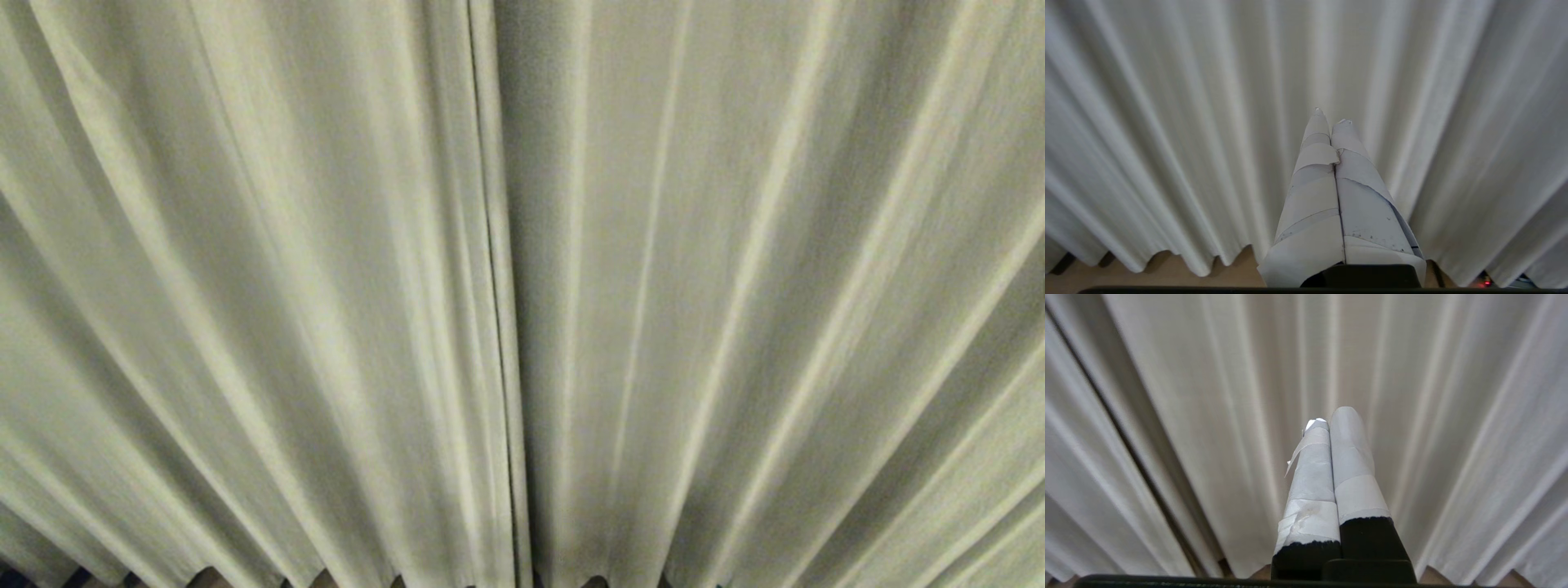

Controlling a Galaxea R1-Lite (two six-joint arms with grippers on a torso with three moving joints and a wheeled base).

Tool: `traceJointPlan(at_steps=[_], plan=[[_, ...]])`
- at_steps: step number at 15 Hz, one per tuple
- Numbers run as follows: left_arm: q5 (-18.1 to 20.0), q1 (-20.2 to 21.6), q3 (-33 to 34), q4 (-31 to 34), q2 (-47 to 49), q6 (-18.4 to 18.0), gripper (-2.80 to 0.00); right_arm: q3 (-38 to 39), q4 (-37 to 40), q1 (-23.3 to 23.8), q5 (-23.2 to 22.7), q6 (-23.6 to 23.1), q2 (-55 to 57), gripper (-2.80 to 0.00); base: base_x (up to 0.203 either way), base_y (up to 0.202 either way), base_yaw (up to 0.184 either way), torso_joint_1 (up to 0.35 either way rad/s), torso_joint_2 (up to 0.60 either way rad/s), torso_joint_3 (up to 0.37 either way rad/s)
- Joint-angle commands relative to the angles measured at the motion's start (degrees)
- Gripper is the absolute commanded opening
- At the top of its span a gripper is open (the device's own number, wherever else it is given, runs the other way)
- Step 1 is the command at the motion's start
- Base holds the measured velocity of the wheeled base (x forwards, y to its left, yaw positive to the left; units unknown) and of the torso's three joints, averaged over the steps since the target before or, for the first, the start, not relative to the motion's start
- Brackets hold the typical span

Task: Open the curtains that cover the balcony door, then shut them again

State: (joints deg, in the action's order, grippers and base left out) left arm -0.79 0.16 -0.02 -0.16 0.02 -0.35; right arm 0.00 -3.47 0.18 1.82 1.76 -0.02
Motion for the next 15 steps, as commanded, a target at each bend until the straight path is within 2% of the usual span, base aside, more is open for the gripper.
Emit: traceJointPlan(at_steps=[1,9,15], plan=[[0.0,0.02,0.0,-0.02,-0.02,0.0,-2.8,0.0,-0.04,-0.01,0.02,0.0,0.02,-2.8,0.0,0.187,-0.001,0.007,0.0,0.002],[0.0,0.02,0.02,-0.02,-0.02,0.0,-2.8,0.0,-0.04,-0.01,0.03,0.0,0.02,-2.8,0.0,0.17,-0.001,0.003,0.0,0.003],[0.0,0.02,0.02,-0.02,-0.02,0.0,-2.8,0.0,-0.04,-0.01,0.03,0.0,0.02,-2.8,0.0,0.0,0.0,0.0,0.0,0.0]])
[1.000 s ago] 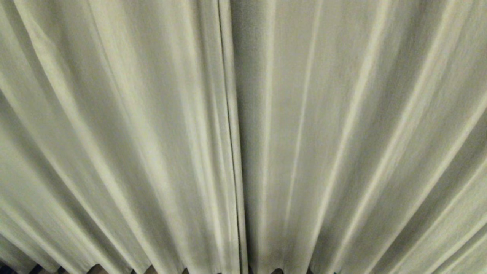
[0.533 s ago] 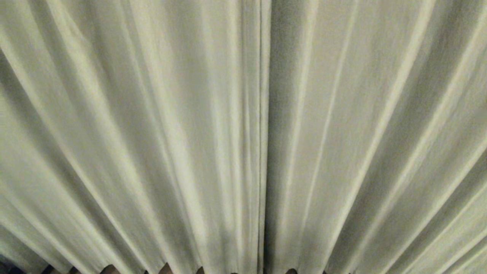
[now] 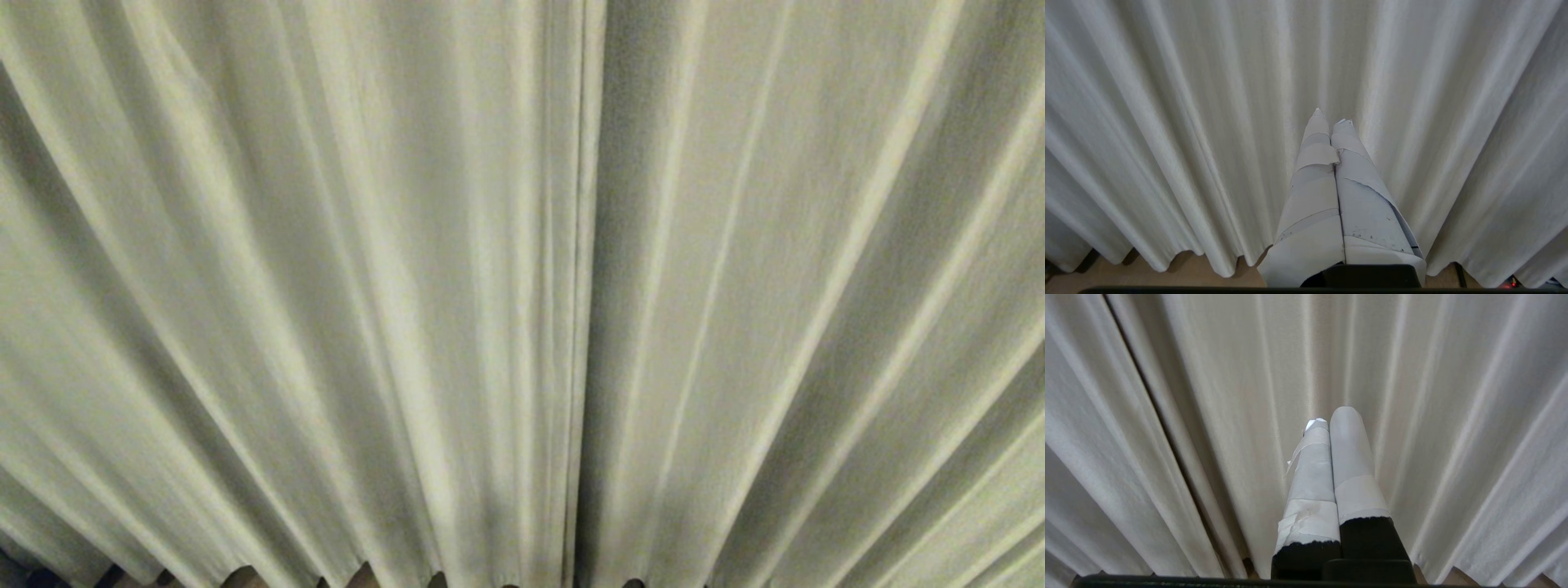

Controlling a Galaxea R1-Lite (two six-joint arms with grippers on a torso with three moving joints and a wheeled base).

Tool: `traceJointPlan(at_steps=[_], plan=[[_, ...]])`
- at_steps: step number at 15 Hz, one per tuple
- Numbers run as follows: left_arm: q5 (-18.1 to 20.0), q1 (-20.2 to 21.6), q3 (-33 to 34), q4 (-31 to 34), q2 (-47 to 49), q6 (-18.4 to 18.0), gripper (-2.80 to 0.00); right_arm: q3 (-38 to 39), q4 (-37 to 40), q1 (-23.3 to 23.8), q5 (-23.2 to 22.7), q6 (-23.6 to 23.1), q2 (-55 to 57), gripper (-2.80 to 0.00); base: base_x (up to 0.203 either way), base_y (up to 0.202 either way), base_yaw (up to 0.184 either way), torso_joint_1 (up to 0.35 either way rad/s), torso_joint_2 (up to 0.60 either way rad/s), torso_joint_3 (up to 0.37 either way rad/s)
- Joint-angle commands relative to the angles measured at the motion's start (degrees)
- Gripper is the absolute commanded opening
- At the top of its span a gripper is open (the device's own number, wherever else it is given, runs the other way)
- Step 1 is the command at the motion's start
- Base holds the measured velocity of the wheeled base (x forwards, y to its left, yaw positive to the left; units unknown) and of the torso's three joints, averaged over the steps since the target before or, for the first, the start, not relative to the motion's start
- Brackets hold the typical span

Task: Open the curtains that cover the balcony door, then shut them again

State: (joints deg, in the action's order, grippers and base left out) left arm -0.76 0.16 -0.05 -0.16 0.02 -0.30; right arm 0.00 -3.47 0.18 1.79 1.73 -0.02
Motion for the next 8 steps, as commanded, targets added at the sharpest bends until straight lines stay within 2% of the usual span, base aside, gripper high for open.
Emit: traceJointPlan(at_steps=[1,8], plan=[[-0.04,0.02,-0.04,-0.02,-0.02,-0.05,-2.8,0.0,-0.04,-0.01,-0.03,0.03,0.02,-2.8,0.0,0.0,0.0,0.0,0.0,0.0],[-0.04,0.02,-0.04,-0.02,-0.02,-0.05,-2.8,0.0,-0.04,-0.01,0.0,0.03,0.02,-2.8,0.0,0.0,0.0,0.0,0.0,0.0]])
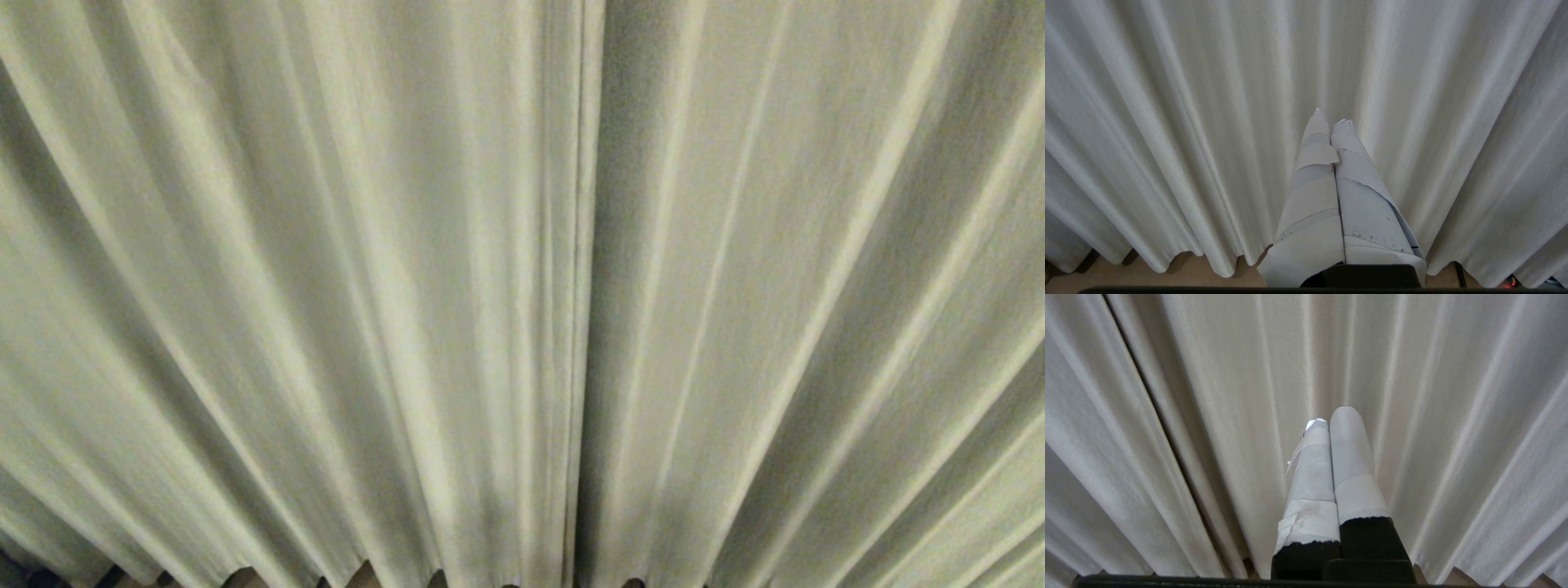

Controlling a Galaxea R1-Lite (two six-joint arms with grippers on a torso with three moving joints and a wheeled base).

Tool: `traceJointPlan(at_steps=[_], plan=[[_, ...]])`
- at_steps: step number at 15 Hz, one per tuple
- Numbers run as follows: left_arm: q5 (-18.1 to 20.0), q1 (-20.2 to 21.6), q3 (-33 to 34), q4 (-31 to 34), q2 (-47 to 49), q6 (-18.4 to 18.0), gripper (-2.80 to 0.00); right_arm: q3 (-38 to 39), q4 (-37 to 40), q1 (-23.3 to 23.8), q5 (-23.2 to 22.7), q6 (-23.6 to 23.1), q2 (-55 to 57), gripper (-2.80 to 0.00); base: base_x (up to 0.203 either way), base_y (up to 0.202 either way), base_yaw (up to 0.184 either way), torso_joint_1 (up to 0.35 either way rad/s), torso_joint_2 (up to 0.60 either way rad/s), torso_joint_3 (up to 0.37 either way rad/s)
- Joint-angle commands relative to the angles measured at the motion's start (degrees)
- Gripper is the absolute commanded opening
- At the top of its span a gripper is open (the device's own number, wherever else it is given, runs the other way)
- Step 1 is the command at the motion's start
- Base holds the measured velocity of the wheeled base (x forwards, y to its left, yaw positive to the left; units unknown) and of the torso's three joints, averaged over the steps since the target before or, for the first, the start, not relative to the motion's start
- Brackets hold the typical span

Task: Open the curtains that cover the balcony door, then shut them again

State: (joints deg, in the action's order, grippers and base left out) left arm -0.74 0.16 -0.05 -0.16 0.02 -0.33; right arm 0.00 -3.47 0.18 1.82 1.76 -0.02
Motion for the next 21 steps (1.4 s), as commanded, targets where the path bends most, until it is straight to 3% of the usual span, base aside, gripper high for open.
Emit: traceJointPlan(at_steps=[1,21], plan=[[-0.03,0.02,-0.02,-0.02,-0.02,-0.02,-2.8,0.0,-0.04,-0.01,0.03,0.0,0.02,-2.8,0.0,0.0,0.0,0.0,0.0,0.0],[-0.04,0.02,0.04,-0.02,-0.02,-0.02,-2.8,0.0,0.04,-0.01,-0.01,-0.03,0.02,-2.8,0.0,0.0,0.0,0.0,0.0,0.0]])
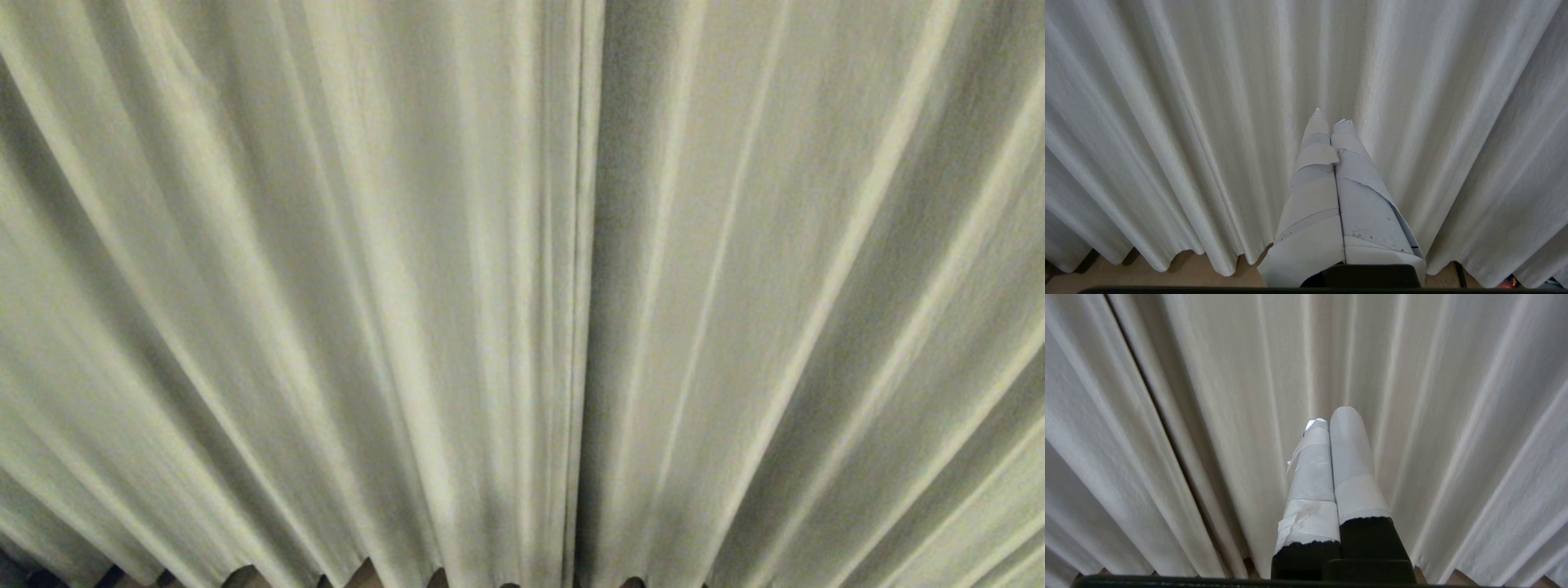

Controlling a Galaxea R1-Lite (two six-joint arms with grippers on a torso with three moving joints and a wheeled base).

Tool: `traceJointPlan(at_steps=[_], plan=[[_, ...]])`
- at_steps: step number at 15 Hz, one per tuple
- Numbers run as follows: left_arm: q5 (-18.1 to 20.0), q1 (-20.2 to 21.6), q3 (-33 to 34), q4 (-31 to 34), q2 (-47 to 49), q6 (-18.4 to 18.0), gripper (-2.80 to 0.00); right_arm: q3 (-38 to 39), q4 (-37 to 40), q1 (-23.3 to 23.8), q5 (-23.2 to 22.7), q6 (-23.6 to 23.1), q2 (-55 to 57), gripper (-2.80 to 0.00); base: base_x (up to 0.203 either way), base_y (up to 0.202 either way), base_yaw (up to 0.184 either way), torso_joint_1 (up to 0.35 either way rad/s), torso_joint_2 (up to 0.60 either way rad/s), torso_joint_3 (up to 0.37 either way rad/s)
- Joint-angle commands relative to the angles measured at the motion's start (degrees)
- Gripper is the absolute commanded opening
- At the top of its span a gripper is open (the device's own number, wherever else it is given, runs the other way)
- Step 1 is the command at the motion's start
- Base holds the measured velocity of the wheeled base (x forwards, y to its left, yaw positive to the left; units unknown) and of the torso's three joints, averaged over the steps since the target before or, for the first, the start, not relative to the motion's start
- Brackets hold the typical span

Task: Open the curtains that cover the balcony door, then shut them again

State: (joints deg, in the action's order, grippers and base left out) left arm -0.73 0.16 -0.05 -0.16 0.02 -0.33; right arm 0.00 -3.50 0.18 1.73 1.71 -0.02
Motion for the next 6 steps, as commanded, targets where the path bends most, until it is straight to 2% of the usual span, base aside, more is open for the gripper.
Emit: traceJointPlan(at_steps=[1,6], plan=[[0.03,0.02,0.05,-0.02,-0.02,-0.02,-2.8,0.0,0.6,-0.01,-0.12,0.39,0.02,-2.8,0.0,0.0,0.0,0.0,0.0,0.0],[-0.06,0.02,-0.04,-0.02,-0.02,-0.02,-2.8,0.0,-0.19,-0.01,0.12,1.55,0.02,-2.8,0.0,0.0,0.0,0.0,0.0,0.0]])
